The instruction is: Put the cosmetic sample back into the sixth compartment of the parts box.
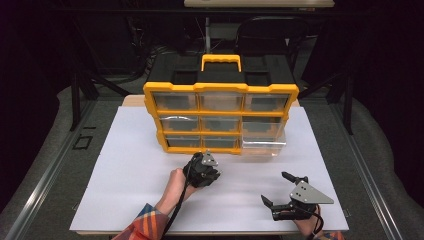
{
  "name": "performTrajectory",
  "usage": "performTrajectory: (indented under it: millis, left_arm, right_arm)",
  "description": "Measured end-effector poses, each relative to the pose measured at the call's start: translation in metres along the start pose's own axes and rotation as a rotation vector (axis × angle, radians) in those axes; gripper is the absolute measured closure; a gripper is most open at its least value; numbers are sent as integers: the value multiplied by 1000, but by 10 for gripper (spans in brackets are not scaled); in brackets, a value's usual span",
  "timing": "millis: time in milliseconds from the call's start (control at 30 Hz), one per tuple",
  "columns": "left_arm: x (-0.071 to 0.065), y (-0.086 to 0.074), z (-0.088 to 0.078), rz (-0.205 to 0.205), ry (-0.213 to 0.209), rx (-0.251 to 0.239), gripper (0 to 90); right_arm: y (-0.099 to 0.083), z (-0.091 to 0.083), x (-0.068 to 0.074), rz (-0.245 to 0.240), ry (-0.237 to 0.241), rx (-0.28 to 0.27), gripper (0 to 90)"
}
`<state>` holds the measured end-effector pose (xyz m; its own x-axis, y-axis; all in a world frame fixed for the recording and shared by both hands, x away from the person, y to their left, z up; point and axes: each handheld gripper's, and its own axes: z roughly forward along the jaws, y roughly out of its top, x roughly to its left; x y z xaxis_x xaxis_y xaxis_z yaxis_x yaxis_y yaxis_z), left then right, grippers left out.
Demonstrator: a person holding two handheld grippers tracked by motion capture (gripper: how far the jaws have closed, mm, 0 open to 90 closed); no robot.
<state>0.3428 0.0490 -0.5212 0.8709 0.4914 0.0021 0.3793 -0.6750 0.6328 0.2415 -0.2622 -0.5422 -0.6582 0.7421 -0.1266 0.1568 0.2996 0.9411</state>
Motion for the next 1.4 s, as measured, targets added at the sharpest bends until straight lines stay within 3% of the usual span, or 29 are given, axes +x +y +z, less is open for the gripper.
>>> performTrajectory:
  millis: [933, 1400]
  left_arm:
    - [15, 0, -19, -15, 45, -70, 807]
    - [21, 12, -34, -12, 53, -110, 807]
  right_arm:
    - [0, -1, 0, 5, -6, -10, 0]
    - [0, -1, -1, 10, -7, -10, 0]
